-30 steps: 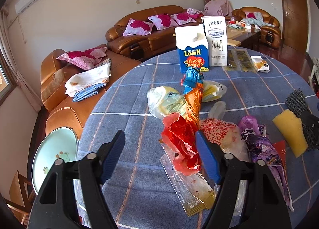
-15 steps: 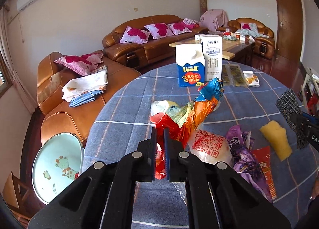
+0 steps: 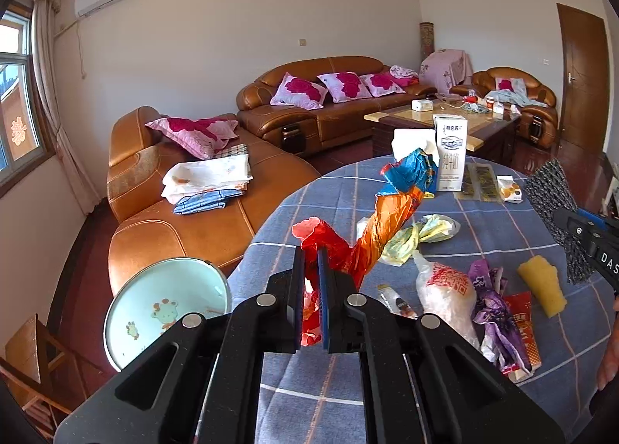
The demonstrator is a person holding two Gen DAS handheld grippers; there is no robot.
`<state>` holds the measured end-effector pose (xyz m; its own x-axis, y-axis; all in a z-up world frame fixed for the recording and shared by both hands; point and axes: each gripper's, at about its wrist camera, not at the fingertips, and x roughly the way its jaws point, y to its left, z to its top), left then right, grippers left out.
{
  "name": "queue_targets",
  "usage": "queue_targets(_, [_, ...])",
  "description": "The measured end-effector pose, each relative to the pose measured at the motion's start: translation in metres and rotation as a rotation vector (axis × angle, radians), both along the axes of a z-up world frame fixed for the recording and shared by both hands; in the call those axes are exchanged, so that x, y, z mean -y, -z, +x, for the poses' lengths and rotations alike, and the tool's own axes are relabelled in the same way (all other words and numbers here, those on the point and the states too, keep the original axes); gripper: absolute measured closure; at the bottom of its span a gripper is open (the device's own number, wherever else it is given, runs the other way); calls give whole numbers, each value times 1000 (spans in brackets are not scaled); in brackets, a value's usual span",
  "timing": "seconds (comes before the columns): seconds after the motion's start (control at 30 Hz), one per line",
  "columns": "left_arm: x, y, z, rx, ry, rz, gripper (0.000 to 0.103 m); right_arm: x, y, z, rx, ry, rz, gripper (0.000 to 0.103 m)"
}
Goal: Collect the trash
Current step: 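Carry the orange wrapper and grey scrubber over the light-blue bin with both tools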
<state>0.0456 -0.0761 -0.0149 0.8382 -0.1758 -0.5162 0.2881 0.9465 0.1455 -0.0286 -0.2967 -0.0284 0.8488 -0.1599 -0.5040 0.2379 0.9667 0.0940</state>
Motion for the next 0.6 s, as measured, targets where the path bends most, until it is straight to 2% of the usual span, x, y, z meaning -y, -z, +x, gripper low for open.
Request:
queue_targets(0.3, [-44,-9,3,29,-102,-5,97,-62,-11,32,22,-147,-30,87])
queue_targets(0.6, [-77,-8,9,37,-189,-1,97,-103,-7,62,29,-247,-30,87])
